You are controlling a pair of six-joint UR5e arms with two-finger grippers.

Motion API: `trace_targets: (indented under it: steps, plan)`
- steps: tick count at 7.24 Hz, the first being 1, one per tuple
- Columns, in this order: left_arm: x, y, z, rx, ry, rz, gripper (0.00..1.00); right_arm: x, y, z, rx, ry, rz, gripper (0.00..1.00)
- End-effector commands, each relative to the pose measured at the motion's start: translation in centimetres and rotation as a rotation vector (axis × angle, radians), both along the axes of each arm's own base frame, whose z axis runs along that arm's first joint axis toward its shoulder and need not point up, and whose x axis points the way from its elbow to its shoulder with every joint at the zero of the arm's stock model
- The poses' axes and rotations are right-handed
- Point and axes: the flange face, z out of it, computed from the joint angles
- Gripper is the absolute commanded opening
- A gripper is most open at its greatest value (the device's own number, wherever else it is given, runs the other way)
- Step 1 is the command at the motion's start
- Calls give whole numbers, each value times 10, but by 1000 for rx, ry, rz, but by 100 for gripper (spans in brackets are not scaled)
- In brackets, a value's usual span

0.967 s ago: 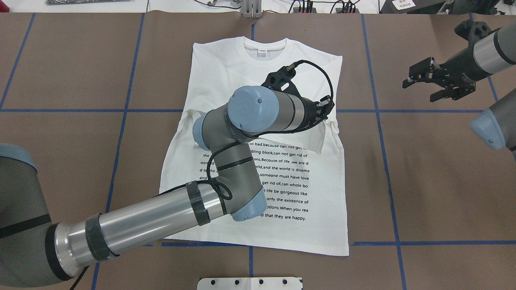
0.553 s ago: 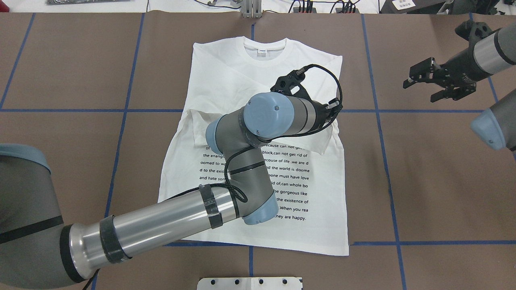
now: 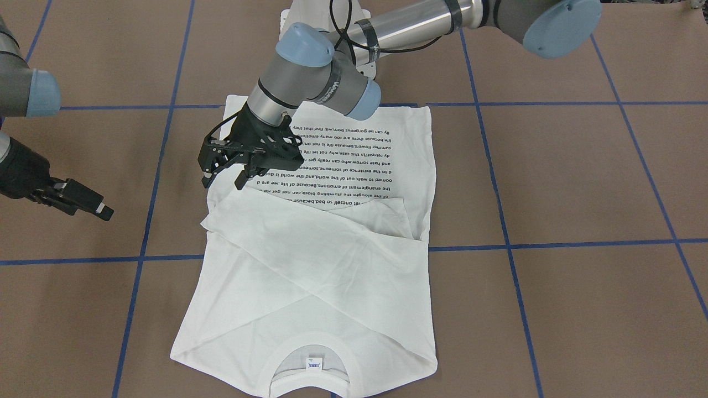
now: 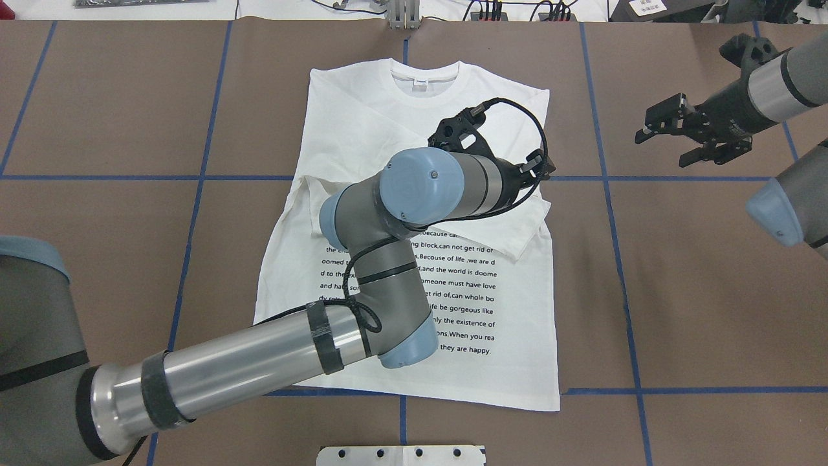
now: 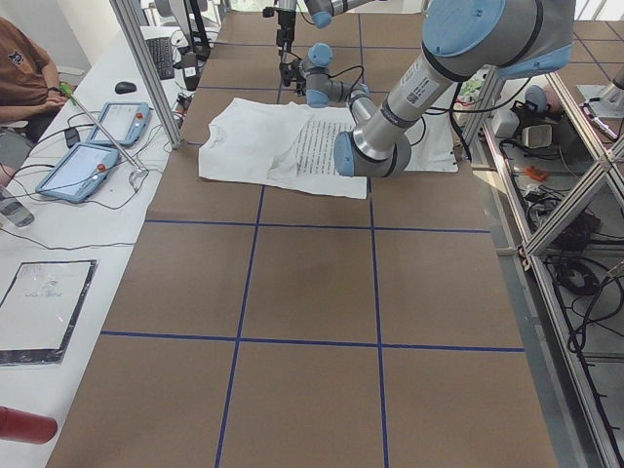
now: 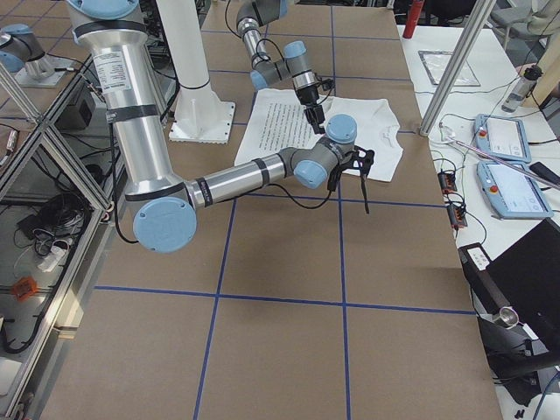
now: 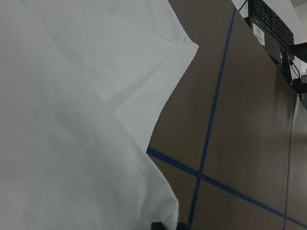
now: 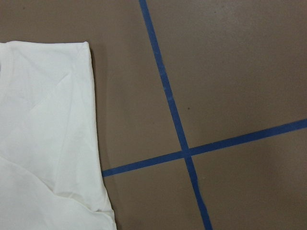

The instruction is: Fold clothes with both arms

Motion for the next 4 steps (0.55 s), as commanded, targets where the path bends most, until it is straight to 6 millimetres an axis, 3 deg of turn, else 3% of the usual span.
trace_targets:
  steps: [1, 2, 4]
  plan:
    - [-88, 38, 56, 94, -116, 33, 72, -71, 87, -44, -100, -5, 98, 100]
    - [-124, 43, 71, 131, -159, 26, 72, -116, 140, -59, -111, 14, 181, 99]
    - [-162, 42, 73, 197, -228, 17, 71, -176, 224, -81, -204, -6, 229, 98]
